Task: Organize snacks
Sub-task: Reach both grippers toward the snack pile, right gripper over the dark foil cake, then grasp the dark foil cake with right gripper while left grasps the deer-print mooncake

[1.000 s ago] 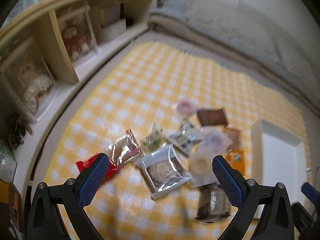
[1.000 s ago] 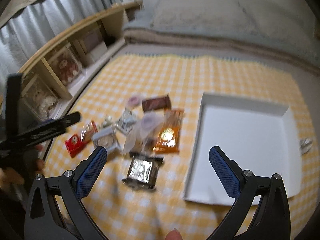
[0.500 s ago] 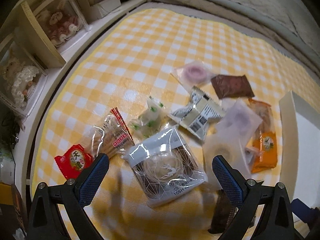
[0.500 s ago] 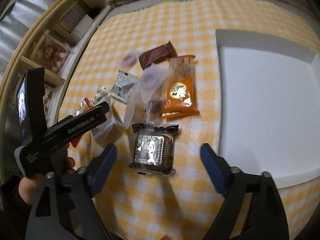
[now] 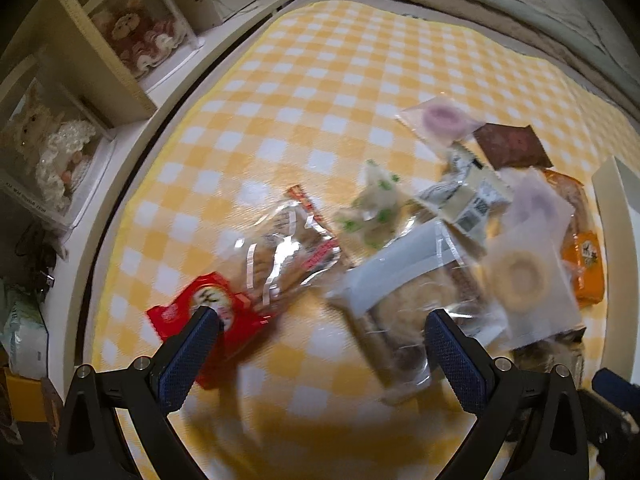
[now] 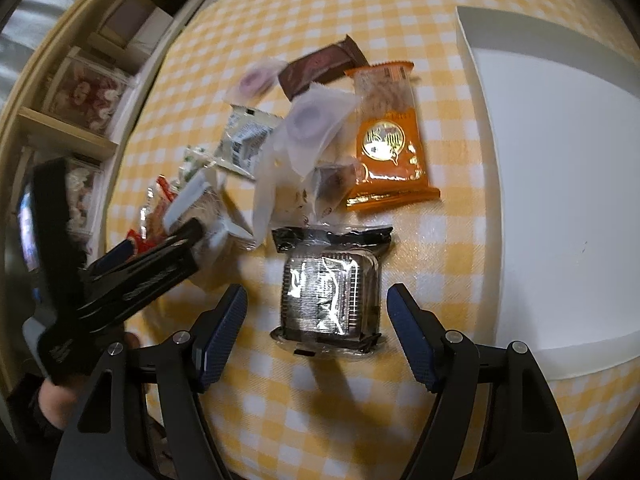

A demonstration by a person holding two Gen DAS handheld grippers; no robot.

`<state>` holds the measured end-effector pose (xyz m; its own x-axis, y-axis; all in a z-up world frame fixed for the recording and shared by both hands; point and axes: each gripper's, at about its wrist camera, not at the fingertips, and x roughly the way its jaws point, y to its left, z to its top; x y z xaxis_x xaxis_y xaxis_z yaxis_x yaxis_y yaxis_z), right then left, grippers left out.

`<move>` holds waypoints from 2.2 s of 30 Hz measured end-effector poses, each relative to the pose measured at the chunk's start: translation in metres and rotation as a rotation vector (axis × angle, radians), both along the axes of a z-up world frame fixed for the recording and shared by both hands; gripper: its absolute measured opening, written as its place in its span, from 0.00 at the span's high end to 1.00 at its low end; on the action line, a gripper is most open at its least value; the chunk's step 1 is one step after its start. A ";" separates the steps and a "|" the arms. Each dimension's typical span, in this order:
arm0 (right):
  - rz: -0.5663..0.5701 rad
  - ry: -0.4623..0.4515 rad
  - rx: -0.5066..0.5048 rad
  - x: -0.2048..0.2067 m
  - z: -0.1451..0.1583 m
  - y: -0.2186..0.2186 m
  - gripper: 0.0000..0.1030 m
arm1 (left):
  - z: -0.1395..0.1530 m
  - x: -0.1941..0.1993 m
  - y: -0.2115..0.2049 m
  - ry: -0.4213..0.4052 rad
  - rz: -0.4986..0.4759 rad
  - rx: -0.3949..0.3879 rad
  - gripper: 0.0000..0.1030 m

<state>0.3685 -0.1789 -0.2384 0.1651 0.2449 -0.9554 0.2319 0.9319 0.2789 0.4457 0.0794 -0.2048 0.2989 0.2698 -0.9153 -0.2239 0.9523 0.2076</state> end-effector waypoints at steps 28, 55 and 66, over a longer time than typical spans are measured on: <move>0.112 0.086 -0.068 -0.002 -0.028 0.021 0.45 | -0.010 0.017 -0.034 0.091 0.001 -0.132 0.00; 0.151 0.077 -0.044 -0.003 -0.027 0.026 0.48 | -0.039 0.028 -0.030 0.119 -0.089 -0.185 0.39; 0.148 -0.064 -0.067 -0.004 0.016 0.022 0.48 | 0.016 0.003 -0.036 -0.015 -0.122 -0.222 0.39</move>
